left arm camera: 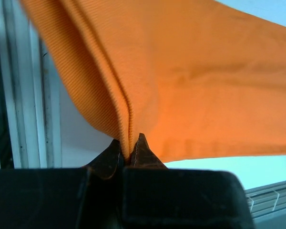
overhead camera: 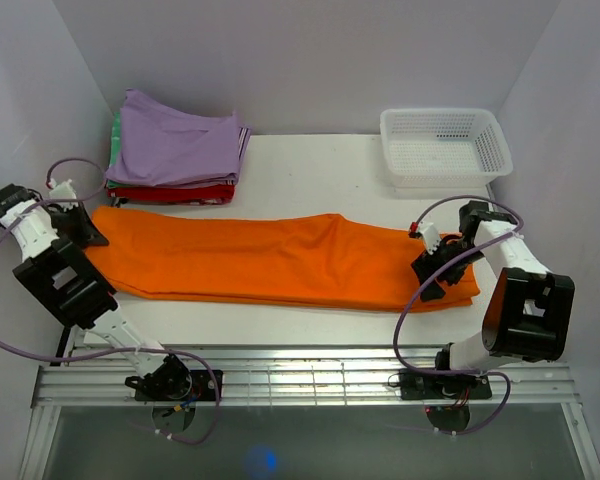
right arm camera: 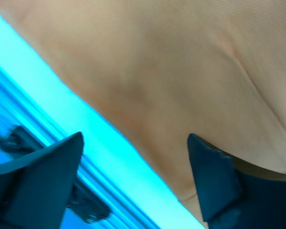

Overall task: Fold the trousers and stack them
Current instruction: Fold the trousers

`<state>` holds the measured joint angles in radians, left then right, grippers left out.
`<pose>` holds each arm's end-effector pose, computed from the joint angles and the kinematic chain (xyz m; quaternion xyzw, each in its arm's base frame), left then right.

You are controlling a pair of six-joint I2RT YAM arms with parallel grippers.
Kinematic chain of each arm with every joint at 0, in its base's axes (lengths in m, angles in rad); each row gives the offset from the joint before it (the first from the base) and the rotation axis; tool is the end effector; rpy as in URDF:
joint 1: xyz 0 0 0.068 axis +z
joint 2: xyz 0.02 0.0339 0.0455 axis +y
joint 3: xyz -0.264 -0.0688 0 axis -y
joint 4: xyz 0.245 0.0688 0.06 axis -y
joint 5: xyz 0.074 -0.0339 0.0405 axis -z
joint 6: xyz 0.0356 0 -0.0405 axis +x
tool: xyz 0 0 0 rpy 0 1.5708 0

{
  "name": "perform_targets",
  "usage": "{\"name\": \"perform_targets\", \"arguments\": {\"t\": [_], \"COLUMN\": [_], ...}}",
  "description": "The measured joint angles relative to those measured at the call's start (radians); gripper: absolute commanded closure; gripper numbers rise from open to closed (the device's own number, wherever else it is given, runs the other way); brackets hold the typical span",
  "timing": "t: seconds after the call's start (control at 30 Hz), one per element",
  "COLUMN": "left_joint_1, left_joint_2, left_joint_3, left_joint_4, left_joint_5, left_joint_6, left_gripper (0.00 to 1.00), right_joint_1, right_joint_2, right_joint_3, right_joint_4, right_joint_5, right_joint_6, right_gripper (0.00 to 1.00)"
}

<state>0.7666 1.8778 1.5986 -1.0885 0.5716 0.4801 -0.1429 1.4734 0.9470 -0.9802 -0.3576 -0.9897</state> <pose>0.2819 0.2447 0.2535 -0.1080 0.9488 -0.1709 0.2427 0.2425 -0.0223 0.1979 -0.4093 0.8944 0.1331 0.1220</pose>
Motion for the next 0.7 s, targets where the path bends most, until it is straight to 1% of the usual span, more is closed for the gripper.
{"name": "perform_targets", "arguments": {"t": [0.1, 0.13, 0.2, 0.27, 0.33, 0.4, 0.5, 0.6, 0.7], "left_joint_1": [-0.047, -0.082, -0.175, -0.299, -0.434, -0.569, -0.769, -0.947, -1.096], "left_joint_2": [-0.043, -0.061, -0.093, -0.129, -0.163, -0.198, -0.235, -0.246, -0.228], "left_joint_3": [0.037, 0.036, 0.027, 0.005, -0.031, -0.078, -0.152, -0.218, -0.256], "left_joint_4": [-0.050, -0.071, -0.098, -0.102, -0.083, -0.040, 0.083, 0.226, 0.347], "left_joint_5": [0.023, 0.034, 0.060, 0.099, 0.145, 0.177, 0.166, 0.118, 0.058], "left_joint_6": [0.034, 0.036, 0.031, -0.002, -0.056, -0.137, -0.287, -0.436, -0.557], "left_gripper": [1.00, 1.00, 1.00, 1.00, 1.00, 1.00, 1.00, 1.00, 1.00], "right_joint_1": [0.012, 0.004, -0.018, -0.047, -0.077, -0.124, -0.208, -0.278, -0.310], "right_joint_2": [-0.002, -0.002, -0.002, -0.002, -0.002, 0.002, 0.027, 0.065, 0.080], "right_joint_3": [0.053, 0.082, 0.153, 0.218, 0.244, 0.248, 0.248, 0.248, 0.248], "right_joint_4": [-0.064, -0.084, -0.114, -0.122, -0.122, -0.134, -0.156, -0.171, -0.175], "right_joint_5": [-0.092, -0.118, -0.153, -0.162, -0.161, -0.154, -0.140, -0.123, -0.106], "right_joint_6": [0.034, 0.042, 0.056, 0.064, 0.065, 0.056, 0.035, 0.013, 0.000], "right_gripper": [0.10, 0.10, 0.10, 0.10, 0.10, 0.10, 0.10, 0.10, 0.10]}}
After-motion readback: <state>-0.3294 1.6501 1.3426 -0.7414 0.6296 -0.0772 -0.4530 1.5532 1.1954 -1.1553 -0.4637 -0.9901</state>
